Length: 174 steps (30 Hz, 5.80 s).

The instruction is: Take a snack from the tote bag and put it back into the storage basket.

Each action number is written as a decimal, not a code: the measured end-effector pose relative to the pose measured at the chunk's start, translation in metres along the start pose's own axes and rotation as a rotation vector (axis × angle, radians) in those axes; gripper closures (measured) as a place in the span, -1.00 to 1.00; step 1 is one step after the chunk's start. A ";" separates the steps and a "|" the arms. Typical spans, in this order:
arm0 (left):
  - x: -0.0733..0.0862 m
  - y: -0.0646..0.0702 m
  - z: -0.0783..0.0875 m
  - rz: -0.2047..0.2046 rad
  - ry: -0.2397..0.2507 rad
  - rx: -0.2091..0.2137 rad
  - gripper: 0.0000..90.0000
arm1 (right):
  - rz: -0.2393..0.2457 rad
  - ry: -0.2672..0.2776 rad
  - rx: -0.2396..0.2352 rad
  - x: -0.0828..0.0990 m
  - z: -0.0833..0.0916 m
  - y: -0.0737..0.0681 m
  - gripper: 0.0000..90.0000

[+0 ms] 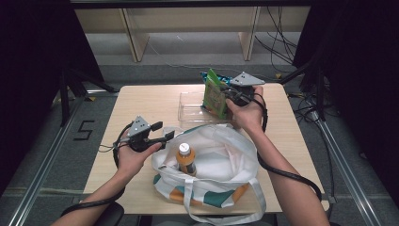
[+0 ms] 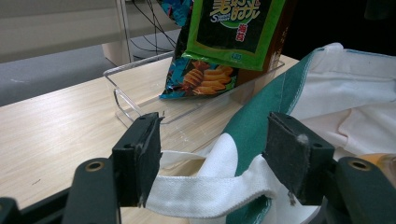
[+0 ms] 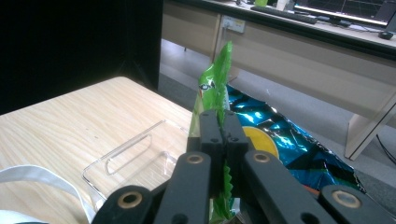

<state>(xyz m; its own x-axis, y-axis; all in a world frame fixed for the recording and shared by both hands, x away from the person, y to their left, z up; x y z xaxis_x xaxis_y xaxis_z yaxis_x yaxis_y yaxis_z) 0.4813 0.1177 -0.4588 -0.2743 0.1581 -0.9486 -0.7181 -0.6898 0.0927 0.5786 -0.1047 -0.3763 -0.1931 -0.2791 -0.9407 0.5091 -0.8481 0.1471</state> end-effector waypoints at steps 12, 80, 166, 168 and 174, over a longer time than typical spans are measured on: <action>0.000 0.000 0.000 -0.001 0.000 0.001 -0.21 | 0.023 0.005 0.018 0.000 -0.005 -0.002 1.00; 0.000 0.000 0.000 -0.005 -0.001 0.002 -0.21 | 0.041 -0.099 0.050 0.049 -0.019 -0.002 1.00; 0.000 0.002 -0.002 -0.007 -0.005 0.007 -0.20 | 0.015 -0.134 0.039 0.062 -0.009 -0.003 0.41; 0.000 0.002 -0.002 -0.008 -0.005 0.007 -0.20 | 0.037 -0.104 0.043 0.058 -0.008 -0.002 0.39; 0.000 0.002 -0.002 -0.007 -0.004 0.006 -0.20 | 0.036 -0.089 0.035 0.054 0.002 -0.002 0.37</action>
<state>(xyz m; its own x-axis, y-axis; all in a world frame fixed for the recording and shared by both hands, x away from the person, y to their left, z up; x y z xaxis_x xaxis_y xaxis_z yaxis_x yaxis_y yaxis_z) 0.4812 0.1151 -0.4595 -0.2719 0.1662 -0.9479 -0.7242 -0.6840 0.0878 0.5656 -0.1194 -0.4261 -0.2502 -0.3474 -0.9037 0.4874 -0.8517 0.1925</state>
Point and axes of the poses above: each handheld gripper's, and its own axes: z roughly backward along the jaws, x roughly out of its underside, y roughly to its right, the point moved 9 cm from there along -z, roughly forward along the jaws, and after that the axes turned 5 degrees about x, right-handed, at the moved point
